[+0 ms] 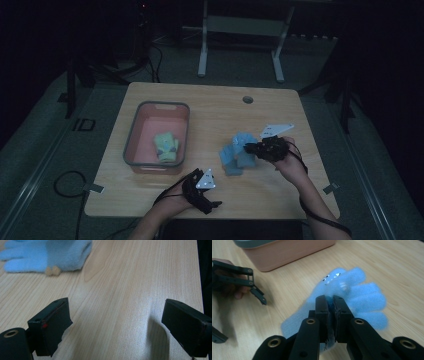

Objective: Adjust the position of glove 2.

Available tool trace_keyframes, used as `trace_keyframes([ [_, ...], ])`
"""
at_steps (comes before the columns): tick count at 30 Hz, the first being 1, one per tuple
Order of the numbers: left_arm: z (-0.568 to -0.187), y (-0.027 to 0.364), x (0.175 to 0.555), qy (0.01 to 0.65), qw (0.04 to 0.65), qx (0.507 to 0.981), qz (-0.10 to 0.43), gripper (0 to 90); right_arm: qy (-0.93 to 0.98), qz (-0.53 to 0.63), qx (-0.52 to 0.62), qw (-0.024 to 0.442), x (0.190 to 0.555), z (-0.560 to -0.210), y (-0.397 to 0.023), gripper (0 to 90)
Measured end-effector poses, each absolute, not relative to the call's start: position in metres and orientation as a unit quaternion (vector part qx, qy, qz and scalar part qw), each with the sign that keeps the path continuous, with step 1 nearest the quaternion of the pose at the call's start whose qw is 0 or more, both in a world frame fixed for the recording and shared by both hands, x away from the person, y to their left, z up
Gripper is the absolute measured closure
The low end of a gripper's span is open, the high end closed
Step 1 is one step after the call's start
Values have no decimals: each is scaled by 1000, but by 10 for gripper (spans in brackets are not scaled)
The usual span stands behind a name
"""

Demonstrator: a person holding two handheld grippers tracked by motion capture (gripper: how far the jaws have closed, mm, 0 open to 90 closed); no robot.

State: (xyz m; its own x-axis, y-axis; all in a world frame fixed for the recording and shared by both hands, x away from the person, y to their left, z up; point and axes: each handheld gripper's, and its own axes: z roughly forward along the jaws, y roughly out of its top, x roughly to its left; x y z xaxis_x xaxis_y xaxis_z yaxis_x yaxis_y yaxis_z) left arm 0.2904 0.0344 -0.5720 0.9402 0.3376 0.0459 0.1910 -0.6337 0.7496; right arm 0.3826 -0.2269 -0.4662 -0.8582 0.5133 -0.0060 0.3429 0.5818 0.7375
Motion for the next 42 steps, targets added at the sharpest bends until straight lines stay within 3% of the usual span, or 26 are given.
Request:
trace_keyframes([
  [13, -572, 34, 290, 148, 403, 899, 91, 87, 902, 369, 211, 75, 390, -484, -197, 836],
  [31, -572, 35, 291, 150, 400, 898, 100, 85, 913, 332, 232, 52, 406, -531, -197, 825],
  [42, -572, 34, 291, 145, 404, 897, 103, 86, 913, 330, 238, 38, 405, -538, -196, 815],
])
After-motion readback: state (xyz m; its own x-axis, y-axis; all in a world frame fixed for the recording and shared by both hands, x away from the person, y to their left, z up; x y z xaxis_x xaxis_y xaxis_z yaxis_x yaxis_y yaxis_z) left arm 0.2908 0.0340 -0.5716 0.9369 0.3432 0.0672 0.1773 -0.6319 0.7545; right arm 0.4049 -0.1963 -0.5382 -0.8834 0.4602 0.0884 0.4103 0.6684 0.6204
